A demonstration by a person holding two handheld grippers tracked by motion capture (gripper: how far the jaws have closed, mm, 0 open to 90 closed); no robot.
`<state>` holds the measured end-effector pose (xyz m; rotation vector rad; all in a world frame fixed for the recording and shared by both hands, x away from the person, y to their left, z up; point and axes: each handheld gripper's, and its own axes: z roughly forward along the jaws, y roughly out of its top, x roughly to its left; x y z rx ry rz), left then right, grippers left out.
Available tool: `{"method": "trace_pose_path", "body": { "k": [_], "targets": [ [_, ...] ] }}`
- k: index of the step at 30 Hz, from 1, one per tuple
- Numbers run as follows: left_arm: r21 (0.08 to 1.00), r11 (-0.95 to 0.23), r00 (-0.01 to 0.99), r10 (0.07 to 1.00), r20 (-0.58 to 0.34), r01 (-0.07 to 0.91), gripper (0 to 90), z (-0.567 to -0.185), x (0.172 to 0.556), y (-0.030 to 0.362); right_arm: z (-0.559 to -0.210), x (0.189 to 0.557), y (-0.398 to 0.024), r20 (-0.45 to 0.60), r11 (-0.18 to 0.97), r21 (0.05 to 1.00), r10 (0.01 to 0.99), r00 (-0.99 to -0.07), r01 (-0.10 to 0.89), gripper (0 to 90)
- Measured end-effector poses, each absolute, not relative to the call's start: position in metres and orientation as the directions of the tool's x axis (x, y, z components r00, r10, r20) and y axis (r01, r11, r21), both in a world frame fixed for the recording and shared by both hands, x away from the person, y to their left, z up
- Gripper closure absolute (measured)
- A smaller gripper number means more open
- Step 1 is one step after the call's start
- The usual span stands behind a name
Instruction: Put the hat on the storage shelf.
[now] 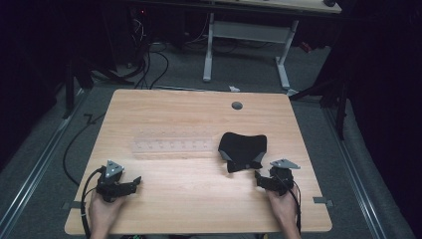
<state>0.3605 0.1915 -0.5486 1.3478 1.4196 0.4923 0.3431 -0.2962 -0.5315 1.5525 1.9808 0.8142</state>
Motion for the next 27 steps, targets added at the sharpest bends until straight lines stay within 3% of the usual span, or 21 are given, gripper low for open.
{"method": "trace_pose_path", "body": {
  "k": [9,14,27],
  "targets": [
    [0.848,0.276,0.206,0.893,-0.401,0.453,21.9,-0.549,0.361,0.192,-0.531,0.342,-0.296,-0.016,0.175,0.714,0.972,-0.234,0.678,22.1],
    [0.848,0.276,0.206,0.893,-0.401,0.453,21.9,-0.549,0.361,0.192,-0.529,0.34,-0.297,-0.023,0.18,0.717,0.972,-0.234,0.674,32.1],
    [0.847,0.277,0.204,0.893,-0.401,0.453,21.9,-0.549,0.361,0.191,-0.511,0.324,-0.298,-0.013,0.169,0.784,0.967,-0.256,0.598,35.9]
  ]
}}
